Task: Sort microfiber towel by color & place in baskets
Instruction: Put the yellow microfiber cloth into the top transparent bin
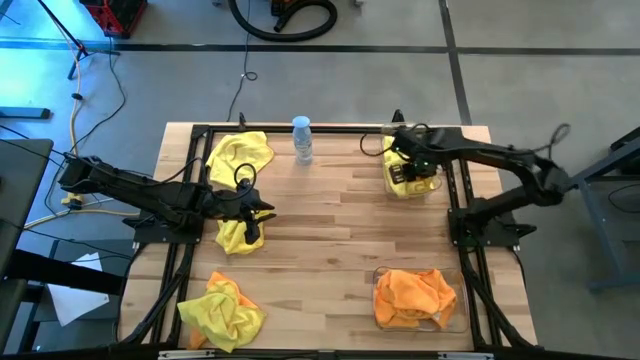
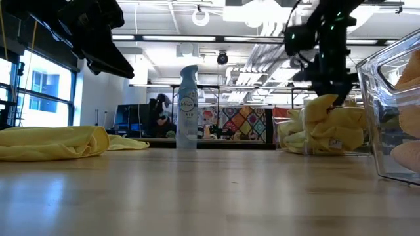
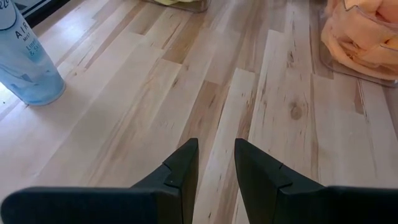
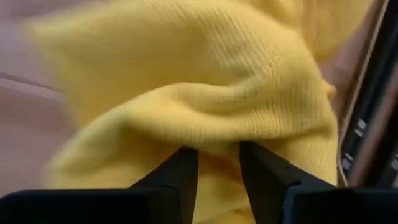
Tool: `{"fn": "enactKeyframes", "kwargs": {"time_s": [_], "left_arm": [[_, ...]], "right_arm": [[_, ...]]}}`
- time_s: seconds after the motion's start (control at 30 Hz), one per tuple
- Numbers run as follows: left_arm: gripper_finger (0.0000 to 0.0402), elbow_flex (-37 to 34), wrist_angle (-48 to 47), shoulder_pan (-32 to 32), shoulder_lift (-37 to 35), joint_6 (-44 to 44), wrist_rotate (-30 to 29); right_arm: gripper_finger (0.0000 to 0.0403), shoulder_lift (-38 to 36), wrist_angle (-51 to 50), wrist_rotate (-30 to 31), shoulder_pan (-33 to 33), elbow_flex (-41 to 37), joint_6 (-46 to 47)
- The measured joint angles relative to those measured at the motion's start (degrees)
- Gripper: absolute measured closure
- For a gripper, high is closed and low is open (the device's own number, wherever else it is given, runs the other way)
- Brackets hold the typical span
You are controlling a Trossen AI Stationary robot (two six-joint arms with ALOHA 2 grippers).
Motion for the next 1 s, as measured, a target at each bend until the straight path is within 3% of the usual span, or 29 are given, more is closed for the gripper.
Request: {"fn": "enactKeyframes", "kwargs": {"time_s": [0.33, 0.5, 1.0], "left_arm": [[0.0312, 0.0, -0.19, 0.02, 0.0, 0.0, 0.0], [0.0312, 0.0, -0.33, 0.02, 0.0, -0.46, 0.02], [0.0312, 0.0, -0.35, 0.0, 0.0, -0.46, 0.02]], "right_arm": [[0.0318, 12.39, 3.34, -0.06, -0.22, 0.0, -1.53], [0.0318, 13.13, 3.13, -1.07, -0.21, 0.07, -3.0], [0.0318, -10.31, 0.93, -0.46, -0.16, -0.09, 0.48]]}}
